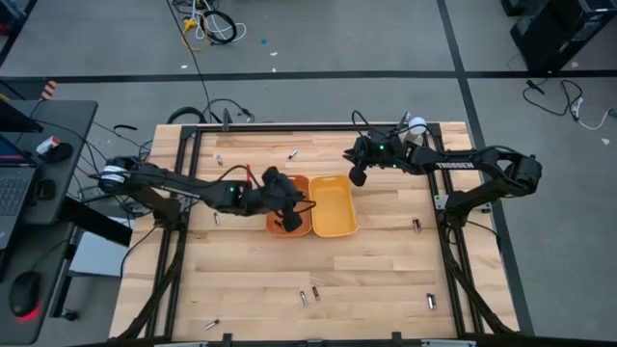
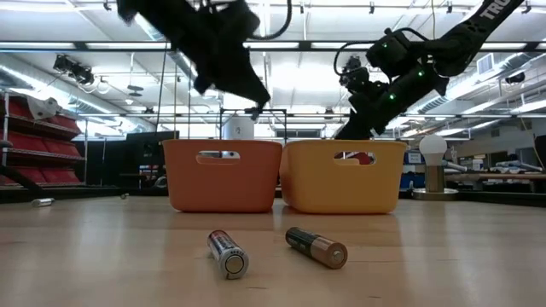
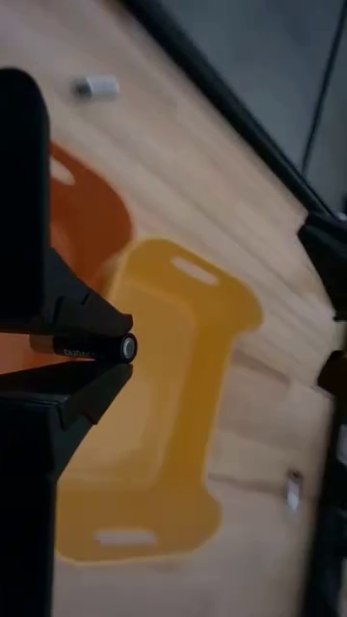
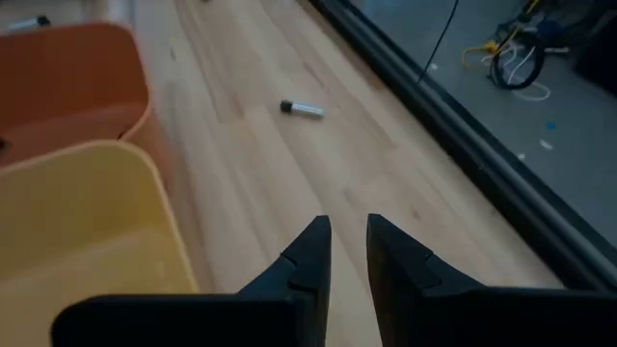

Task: Sort batteries
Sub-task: Put the black battery into the orange bin

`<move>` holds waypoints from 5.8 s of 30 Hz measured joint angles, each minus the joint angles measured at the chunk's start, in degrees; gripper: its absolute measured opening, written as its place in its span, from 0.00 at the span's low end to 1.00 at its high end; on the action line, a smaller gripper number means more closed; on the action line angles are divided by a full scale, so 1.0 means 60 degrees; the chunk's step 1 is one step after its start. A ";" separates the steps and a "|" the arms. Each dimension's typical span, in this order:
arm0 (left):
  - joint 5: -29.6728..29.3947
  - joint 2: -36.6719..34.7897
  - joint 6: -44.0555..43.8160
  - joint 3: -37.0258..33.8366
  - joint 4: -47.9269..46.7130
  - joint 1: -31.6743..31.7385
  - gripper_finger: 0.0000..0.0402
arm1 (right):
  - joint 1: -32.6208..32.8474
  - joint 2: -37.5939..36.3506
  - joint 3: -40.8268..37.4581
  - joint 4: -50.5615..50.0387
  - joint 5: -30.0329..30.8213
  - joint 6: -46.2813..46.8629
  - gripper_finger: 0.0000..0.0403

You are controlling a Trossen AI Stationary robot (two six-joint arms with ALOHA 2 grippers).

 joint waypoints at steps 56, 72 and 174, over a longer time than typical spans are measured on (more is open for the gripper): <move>0.2605 -0.0007 0.3222 -0.3198 0.7918 0.1592 0.49 | 0.0846 -0.2570 0.0004 -1.2456 0.0076 0.6772 0.27; 0.2595 -0.0007 0.2854 -0.5199 1.1350 0.1589 0.49 | 0.2846 -0.2477 -0.0834 -1.1916 -0.0605 0.8335 0.20; 0.2209 -0.0007 0.3432 -0.5236 1.1686 0.1589 0.49 | 0.6782 0.0782 0.1148 -1.2841 0.0559 1.0831 0.27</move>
